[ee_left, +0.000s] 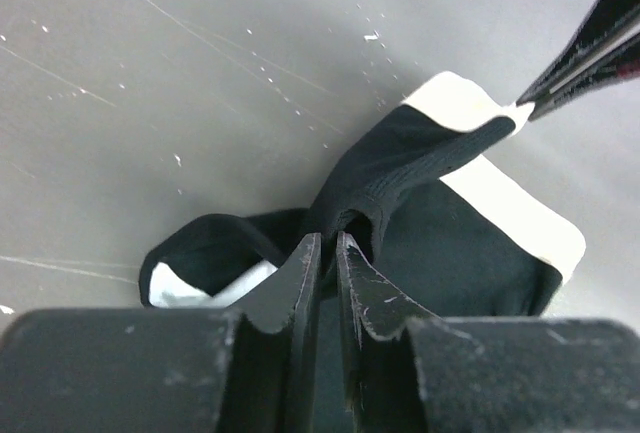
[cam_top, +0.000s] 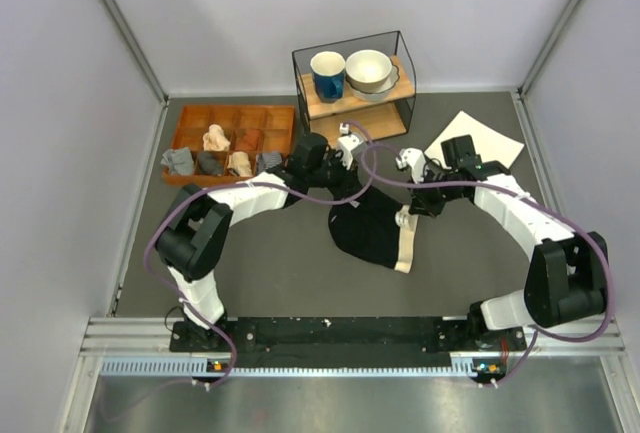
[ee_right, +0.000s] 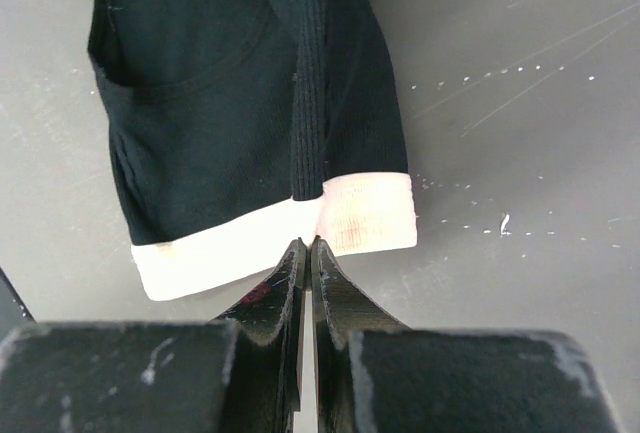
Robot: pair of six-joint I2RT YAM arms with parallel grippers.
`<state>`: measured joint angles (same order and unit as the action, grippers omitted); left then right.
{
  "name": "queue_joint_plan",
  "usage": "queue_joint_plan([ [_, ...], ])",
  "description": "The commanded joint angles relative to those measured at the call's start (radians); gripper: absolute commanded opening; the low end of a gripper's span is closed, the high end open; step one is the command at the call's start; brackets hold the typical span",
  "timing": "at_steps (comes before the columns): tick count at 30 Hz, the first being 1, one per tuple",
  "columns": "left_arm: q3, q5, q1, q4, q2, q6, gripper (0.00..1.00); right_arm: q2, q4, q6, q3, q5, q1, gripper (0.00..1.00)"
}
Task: Roll the underwear
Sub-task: Fold the underwear at the center of the board.
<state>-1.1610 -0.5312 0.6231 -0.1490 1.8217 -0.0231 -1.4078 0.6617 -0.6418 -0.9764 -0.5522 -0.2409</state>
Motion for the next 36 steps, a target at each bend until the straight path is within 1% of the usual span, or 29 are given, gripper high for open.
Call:
queue_joint_plan([
  [1,0.072,-0.047,-0.002,-0.046,-0.102,0.003,0.16,0.064,0.032,-0.053,0.01,-0.055,-0.014,0.0],
  [8,0.191,-0.055,0.007,-0.054,-0.166,-0.023,0.15,0.073,0.098,-0.107,0.031,-0.074,-0.031,0.0],
  [14,0.262,-0.049,0.023,-0.055,-0.209,-0.057,0.14,0.076,0.13,-0.145,0.07,-0.031,-0.112,0.0],
  [20,0.349,-0.049,0.027,-0.052,-0.262,-0.089,0.13,0.102,0.134,-0.147,0.088,-0.018,-0.135,0.0],
  [26,0.409,-0.056,0.046,-0.066,-0.265,-0.118,0.14,0.087,0.142,-0.154,0.119,-0.006,-0.17,0.0],
  [32,0.425,-0.059,0.073,-0.072,-0.245,-0.152,0.14,0.076,0.151,-0.163,0.143,0.021,-0.193,0.0],
  [36,0.451,-0.032,0.073,-0.078,-0.295,-0.178,0.16,0.108,0.165,-0.183,0.162,0.008,-0.209,0.0],
])
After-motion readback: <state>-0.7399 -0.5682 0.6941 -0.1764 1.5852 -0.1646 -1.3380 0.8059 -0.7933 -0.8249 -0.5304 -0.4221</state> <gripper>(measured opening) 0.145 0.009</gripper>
